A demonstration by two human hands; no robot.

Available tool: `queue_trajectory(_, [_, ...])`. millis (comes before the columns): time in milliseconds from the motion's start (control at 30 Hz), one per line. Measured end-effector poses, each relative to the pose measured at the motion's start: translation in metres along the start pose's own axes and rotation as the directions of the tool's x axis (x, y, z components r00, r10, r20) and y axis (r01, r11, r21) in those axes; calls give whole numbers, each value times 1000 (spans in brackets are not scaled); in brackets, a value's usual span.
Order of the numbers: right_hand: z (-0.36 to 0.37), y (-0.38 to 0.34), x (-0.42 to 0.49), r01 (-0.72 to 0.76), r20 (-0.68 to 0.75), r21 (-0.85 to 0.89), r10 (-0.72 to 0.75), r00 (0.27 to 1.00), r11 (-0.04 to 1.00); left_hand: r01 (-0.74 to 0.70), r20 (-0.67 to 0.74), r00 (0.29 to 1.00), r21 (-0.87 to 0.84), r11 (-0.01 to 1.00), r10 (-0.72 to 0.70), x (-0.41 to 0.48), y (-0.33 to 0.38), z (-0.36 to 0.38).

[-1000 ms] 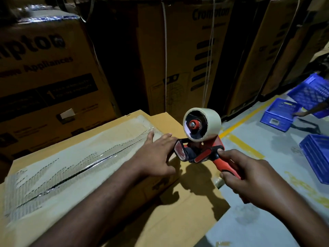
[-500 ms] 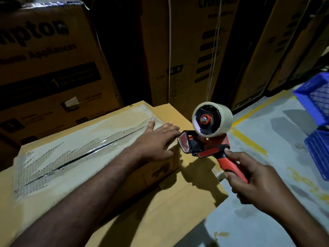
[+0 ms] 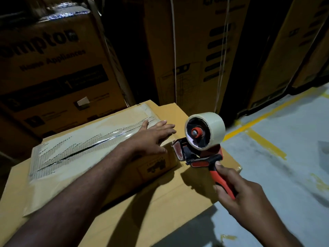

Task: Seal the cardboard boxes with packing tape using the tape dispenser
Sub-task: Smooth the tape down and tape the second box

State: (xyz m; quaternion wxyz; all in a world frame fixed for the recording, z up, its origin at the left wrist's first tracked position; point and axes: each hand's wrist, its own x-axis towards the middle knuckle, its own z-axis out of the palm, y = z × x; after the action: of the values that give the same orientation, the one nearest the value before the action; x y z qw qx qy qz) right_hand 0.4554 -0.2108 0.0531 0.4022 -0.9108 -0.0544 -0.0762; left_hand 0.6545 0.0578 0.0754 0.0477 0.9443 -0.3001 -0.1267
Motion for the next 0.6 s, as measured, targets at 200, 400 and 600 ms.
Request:
queue_trajectory(200, [35,5,10,169,-27,-224,-180,983,960,56,121,992,-80,995,-46,-4,-1,-17])
queue_trajectory(400, [39,13,17,162,-52,-247,-180,982,955,93,77,994,-154,984,-81,-2,9,-5])
queue_trajectory(600, [41,12,20,152,-84,-246,-177,981,957,110,-34,992,-183,977,-118,-3,16,4])
